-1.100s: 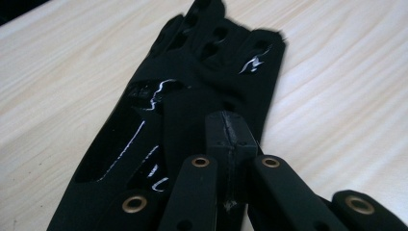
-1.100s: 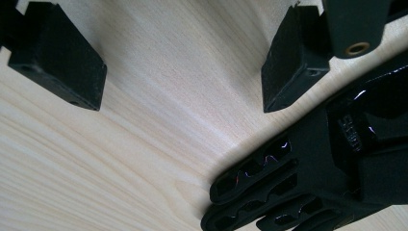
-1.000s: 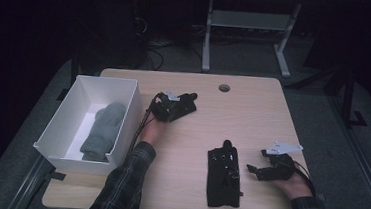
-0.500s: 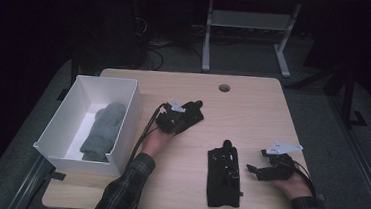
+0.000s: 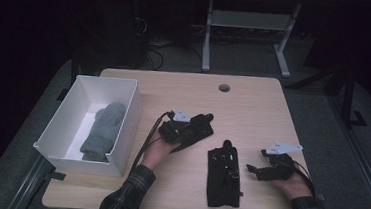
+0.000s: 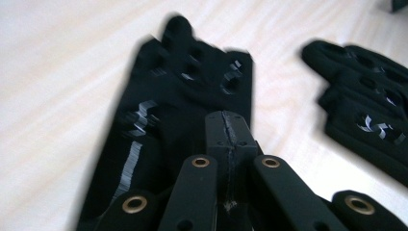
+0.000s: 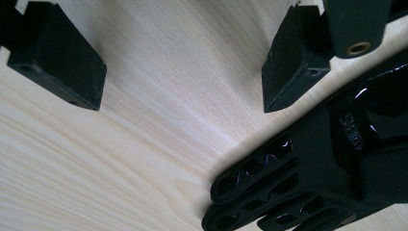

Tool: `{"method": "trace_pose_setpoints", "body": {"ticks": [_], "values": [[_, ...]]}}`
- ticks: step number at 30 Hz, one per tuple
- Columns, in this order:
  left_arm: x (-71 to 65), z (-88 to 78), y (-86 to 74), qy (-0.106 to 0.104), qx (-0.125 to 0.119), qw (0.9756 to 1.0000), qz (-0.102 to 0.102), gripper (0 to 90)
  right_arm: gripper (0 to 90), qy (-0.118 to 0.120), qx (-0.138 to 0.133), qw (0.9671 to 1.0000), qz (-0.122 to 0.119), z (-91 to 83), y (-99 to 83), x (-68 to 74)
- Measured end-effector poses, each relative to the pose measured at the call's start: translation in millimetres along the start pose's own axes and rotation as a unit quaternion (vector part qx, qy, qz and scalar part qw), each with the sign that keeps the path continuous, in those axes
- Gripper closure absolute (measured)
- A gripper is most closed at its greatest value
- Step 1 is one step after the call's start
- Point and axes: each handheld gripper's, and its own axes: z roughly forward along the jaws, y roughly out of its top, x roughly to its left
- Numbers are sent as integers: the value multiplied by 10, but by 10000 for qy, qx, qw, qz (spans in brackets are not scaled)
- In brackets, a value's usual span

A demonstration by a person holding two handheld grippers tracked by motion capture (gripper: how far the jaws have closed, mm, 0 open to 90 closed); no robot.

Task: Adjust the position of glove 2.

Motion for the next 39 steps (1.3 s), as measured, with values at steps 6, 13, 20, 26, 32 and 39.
{"method": "trace_pose_setpoints", "body": {"ticks": [6, 13, 20, 26, 32, 39], "values": [[317, 48, 84, 400, 72, 9992, -62, 897, 156, -2, -15, 10000, 6, 3, -1, 1], [450, 192, -33, 421, 434, 9980, -209, 897, 156, 0, -15, 10000, 9, 3, -1, 1], [320, 145, -87, 345, 655, 9971, -156, 897, 156, -1, -15, 10000, 7, 3, -1, 1], [128, 25, -170, 170, 810, 9965, -62, 897, 156, -1, -2, 10000, 2, 1, 0, 1], [-50, -102, -293, -98, 814, 9966, -14, 897, 155, -3, 3, 10000, 2, 1, 1, 1], [-206, -289, -477, -399, 814, 9958, 105, 897, 149, -2, 3, 10000, 8, 4, 1, 5]]}}
